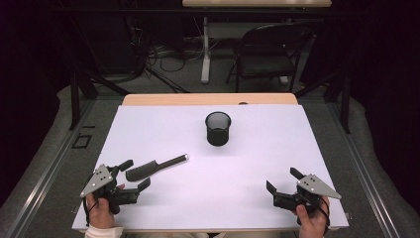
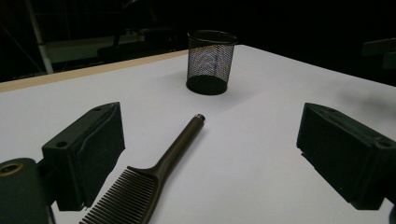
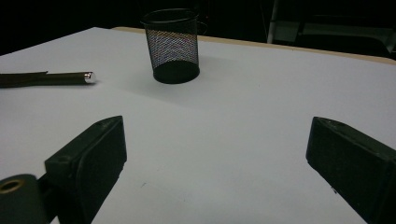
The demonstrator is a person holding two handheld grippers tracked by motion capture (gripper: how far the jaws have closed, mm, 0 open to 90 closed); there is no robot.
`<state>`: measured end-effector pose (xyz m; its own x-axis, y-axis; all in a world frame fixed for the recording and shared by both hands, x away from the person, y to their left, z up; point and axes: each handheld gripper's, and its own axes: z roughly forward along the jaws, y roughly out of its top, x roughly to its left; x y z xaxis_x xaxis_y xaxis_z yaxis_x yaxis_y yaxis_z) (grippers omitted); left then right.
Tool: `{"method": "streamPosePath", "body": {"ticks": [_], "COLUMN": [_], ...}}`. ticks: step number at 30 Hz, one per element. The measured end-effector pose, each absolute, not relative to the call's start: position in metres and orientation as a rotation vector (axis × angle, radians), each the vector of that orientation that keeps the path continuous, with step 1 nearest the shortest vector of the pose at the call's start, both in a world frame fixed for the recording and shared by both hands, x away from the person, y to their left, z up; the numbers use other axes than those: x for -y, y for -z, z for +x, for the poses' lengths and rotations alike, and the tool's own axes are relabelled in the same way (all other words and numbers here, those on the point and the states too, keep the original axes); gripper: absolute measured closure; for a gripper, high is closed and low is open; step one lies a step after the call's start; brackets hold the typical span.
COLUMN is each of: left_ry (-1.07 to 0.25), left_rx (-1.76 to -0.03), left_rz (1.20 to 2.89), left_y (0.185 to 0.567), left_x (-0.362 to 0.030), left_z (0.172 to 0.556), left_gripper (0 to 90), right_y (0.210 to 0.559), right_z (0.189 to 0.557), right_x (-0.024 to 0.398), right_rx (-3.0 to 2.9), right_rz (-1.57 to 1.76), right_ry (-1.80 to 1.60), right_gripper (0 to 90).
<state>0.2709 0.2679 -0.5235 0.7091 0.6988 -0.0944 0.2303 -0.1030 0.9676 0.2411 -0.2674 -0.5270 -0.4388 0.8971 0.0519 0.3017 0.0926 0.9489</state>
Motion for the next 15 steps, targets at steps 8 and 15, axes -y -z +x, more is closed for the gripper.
{"method": "streamPosePath", "body": {"ticks": [8,15], "left_ry": [-0.453,-0.441], "left_rx": [-0.762,-0.789], "left_rz": [1.674,1.682], "left_y": [0.5245,0.5281], "left_x": [-0.2653,-0.2668], "left_z": [0.2734,0.2752], "left_gripper": [7.7,7.6], "right_y": [0.5282,0.5297], "right_z": [0.2411,0.2492], "right_x": [0.2670,0.2658], "right_rx": [-1.817,-1.815], "right_rz": [1.169,1.189], "right_ry": [-1.342,-1.331], "right_gripper": [5.0,4.9]}}
